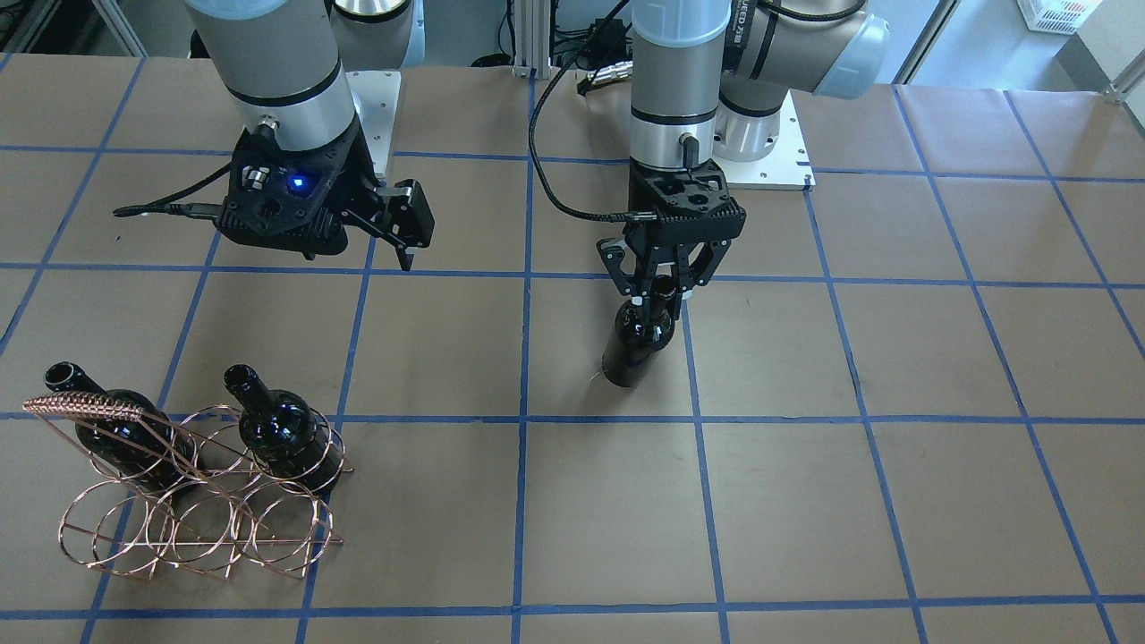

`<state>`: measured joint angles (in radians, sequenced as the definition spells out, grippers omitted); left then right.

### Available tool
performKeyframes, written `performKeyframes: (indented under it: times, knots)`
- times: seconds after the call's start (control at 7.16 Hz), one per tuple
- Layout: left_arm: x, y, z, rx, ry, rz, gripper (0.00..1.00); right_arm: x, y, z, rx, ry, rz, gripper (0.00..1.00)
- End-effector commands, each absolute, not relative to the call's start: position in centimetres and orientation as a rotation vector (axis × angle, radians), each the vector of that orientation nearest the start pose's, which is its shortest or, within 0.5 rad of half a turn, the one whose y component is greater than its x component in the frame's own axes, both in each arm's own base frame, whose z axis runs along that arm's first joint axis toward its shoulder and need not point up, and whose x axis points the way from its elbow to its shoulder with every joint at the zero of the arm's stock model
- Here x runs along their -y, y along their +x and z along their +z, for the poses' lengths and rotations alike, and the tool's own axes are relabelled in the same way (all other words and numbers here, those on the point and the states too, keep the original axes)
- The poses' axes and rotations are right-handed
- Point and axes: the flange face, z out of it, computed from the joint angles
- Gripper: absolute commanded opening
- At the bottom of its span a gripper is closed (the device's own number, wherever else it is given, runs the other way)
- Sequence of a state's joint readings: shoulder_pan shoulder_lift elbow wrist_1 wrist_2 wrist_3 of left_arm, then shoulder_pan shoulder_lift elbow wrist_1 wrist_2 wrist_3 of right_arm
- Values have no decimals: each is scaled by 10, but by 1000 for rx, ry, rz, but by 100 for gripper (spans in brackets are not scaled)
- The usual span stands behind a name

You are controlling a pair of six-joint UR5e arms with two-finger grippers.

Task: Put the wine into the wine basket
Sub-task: 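Set the bottle upright with the left gripper while the right gripper hovers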

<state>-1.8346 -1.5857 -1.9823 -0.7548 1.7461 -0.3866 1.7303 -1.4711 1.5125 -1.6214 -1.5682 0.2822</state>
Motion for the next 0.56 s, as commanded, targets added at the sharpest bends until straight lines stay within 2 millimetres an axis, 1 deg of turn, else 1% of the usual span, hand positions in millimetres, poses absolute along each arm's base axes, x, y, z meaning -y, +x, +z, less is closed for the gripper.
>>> performKeyframes:
  times: [0.0, 0.42]
  knots:
    - [450, -241, 369, -3022, -240, -645, 4, 507, 217, 470, -3132, 192, -14, 100]
    - [451, -241, 366, -3022, -249, -644, 5, 507, 217, 470, -3132, 192, -11, 100]
